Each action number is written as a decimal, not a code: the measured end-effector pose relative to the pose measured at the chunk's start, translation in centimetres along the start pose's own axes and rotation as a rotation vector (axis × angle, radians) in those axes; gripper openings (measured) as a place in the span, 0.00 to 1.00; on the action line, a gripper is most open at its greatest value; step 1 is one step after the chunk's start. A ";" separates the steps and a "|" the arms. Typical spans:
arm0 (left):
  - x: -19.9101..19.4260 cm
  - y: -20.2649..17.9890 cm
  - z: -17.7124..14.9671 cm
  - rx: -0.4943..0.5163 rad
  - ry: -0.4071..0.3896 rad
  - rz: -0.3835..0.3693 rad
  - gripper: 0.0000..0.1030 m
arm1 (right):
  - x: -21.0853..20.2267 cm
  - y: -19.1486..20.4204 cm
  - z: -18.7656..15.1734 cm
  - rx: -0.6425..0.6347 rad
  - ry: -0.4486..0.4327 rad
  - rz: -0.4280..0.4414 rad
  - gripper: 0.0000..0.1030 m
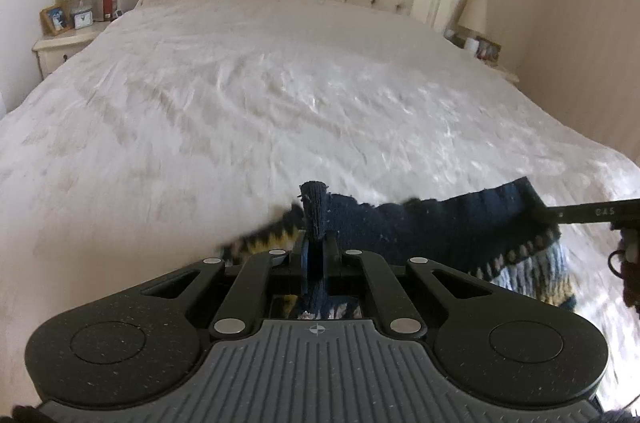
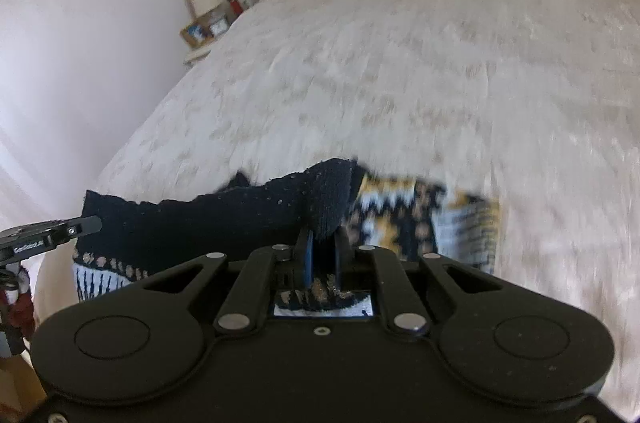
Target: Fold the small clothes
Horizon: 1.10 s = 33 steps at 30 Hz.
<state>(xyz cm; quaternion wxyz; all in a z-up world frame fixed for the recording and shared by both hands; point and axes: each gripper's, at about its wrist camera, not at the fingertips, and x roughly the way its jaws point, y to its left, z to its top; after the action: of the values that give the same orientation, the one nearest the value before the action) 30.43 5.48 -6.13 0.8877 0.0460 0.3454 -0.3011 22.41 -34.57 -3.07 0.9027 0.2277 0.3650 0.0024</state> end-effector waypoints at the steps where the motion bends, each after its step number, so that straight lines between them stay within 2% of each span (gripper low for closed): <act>1: 1.1 0.1 0.6 0.003 0.006 0.004 0.06 | 0.8 -0.3 0.6 0.005 -0.002 -0.009 0.17; 4: 4.4 0.3 1.0 0.013 0.049 0.018 0.06 | 3.7 -1.2 2.1 0.013 0.022 -0.039 0.17; 9: 9.7 1.5 -0.2 -0.015 0.190 0.057 0.06 | 8.5 -2.8 2.7 0.021 0.110 -0.108 0.16; 14: 12.1 3.5 -1.2 -0.078 0.255 0.105 0.07 | 10.9 -4.7 2.2 0.052 0.172 -0.164 0.16; 19: 13.6 4.7 -1.6 -0.074 0.303 0.166 0.11 | 11.7 -6.1 1.6 0.073 0.204 -0.192 0.20; 20: 13.8 4.9 -1.7 -0.073 0.313 0.178 0.19 | 11.7 -6.2 1.5 0.072 0.206 -0.198 0.24; 22: 14.3 5.4 -1.6 -0.075 0.324 0.212 0.30 | 11.9 -6.5 1.4 0.077 0.213 -0.206 0.25; 25: 14.3 5.8 -1.3 -0.098 0.325 0.209 0.33 | 11.9 -6.5 1.4 0.083 0.212 -0.227 0.25; 26: 14.1 5.8 -1.2 -0.099 0.324 0.210 0.33 | 12.0 -6.5 1.5 0.083 0.210 -0.237 0.28; 27: 13.8 5.7 -1.1 -0.098 0.322 0.213 0.34 | 11.8 -6.5 1.5 0.084 0.206 -0.244 0.37; 28: 13.6 5.6 -1.0 -0.097 0.324 0.216 0.38 | 11.6 -6.5 1.5 0.086 0.201 -0.247 0.43; 29: 13.1 5.5 -0.9 -0.096 0.325 0.217 0.44 | 11.4 -6.4 1.6 0.085 0.195 -0.247 0.52; 31: 12.2 5.1 -0.9 -0.100 0.319 0.214 0.51 | 10.8 -6.1 1.6 0.079 0.179 -0.246 0.60; 33: 11.2 4.7 -1.0 -0.104 0.324 0.215 0.63 | 10.2 -5.6 1.5 0.072 0.167 -0.245 0.73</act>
<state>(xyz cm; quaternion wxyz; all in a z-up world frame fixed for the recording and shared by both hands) 38.95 3.94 -14.65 0.8487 0.0847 0.4920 -0.1748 29.97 -38.51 -11.17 0.8541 0.2126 0.4637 -0.1018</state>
